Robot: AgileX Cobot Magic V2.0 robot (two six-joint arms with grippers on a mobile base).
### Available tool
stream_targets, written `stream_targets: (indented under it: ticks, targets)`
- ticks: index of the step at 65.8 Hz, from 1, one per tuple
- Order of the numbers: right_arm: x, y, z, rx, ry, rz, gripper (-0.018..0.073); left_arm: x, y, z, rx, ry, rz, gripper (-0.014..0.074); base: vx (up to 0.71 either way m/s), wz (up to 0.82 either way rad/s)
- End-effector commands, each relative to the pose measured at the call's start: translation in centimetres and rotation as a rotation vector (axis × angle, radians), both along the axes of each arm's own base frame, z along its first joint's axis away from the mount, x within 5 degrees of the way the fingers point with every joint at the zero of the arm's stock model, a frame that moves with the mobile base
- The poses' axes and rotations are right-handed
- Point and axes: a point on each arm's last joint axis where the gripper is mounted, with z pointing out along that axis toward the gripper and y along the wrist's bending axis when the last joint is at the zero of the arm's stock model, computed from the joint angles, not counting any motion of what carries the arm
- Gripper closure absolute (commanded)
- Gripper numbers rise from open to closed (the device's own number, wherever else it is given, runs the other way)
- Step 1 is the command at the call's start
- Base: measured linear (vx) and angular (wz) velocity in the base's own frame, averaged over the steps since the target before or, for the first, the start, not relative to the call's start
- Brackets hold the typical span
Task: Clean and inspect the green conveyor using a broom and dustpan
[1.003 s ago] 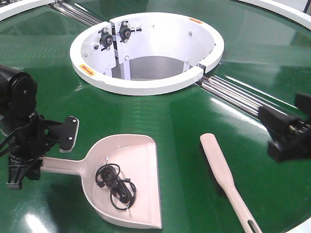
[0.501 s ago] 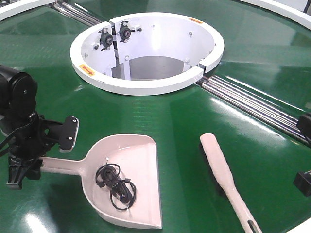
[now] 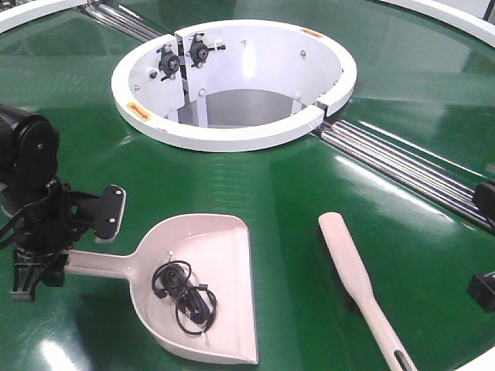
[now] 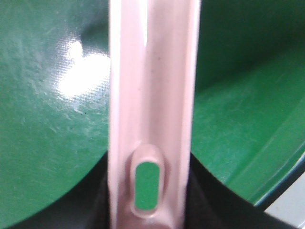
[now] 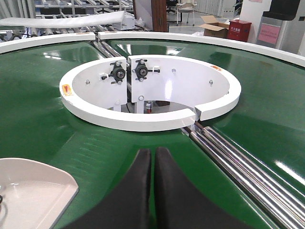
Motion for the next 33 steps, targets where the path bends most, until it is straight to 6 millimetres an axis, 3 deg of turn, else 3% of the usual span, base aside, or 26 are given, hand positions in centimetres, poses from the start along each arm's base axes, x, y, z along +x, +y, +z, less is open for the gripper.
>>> stream_targets:
  ticks: [1, 33]
  targets:
    - [0.07, -0.06, 1.53, 0.022, -0.096, -0.008, 0.0569, -0.43, -0.45, 1.66, -0.026, -0.02, -0.008, 0.0619, 0.0, 0.0]
    - [0.07, -0.06, 1.53, 0.021, -0.097, -0.008, 0.0569, -0.43, -0.35, 1.67, -0.015, -0.019, -0.011, 0.0615, 0.0, 0.0]
